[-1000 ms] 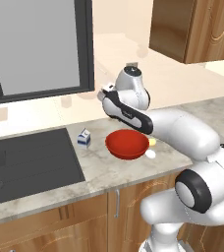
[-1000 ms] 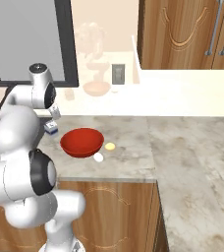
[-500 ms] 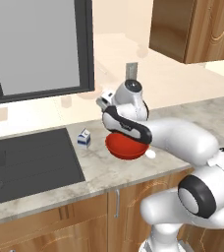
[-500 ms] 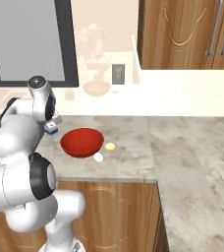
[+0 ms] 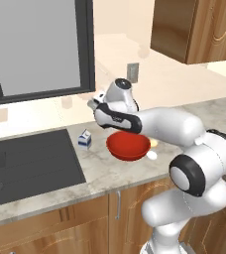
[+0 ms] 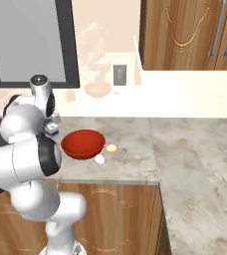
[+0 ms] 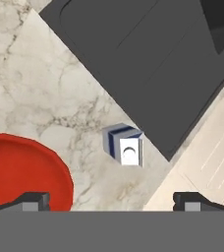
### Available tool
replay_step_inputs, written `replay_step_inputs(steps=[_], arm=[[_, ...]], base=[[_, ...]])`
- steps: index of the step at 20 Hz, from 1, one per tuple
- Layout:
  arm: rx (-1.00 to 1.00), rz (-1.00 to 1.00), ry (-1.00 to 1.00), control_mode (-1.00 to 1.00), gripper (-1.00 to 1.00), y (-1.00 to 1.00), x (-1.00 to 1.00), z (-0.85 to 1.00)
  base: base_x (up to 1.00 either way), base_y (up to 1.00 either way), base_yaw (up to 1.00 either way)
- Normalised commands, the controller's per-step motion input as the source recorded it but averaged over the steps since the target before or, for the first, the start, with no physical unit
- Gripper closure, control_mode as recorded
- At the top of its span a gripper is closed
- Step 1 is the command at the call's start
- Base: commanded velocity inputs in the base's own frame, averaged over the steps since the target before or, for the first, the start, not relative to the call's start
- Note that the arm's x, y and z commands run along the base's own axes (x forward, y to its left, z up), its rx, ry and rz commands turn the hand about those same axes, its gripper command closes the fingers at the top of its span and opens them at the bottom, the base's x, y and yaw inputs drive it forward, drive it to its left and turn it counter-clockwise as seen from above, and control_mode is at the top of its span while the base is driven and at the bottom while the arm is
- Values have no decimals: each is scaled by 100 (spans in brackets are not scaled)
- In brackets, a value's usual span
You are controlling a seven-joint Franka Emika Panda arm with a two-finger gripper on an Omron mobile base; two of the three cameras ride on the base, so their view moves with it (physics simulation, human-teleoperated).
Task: Gather the eggs and milk located in the vicinity of the sink area and place them right next to the bowl.
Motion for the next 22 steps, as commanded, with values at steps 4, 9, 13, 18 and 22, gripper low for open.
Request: replay_step_inputs(steps=[4, 9, 13, 18, 22], arm=[[-10, 3, 11, -100, -100, 35, 21, 0], [-13, 5, 5, -100, -100, 21, 11, -7], [-10, 4, 3, -100, -100, 7, 13, -16], [-2, 5, 1, -100, -100, 0, 7, -29], [0, 7, 3, -100, -100, 0, 18, -41]], base=[[0, 0, 0], [0, 0, 0], [0, 0, 0], [0, 0, 0], [0, 0, 0]])
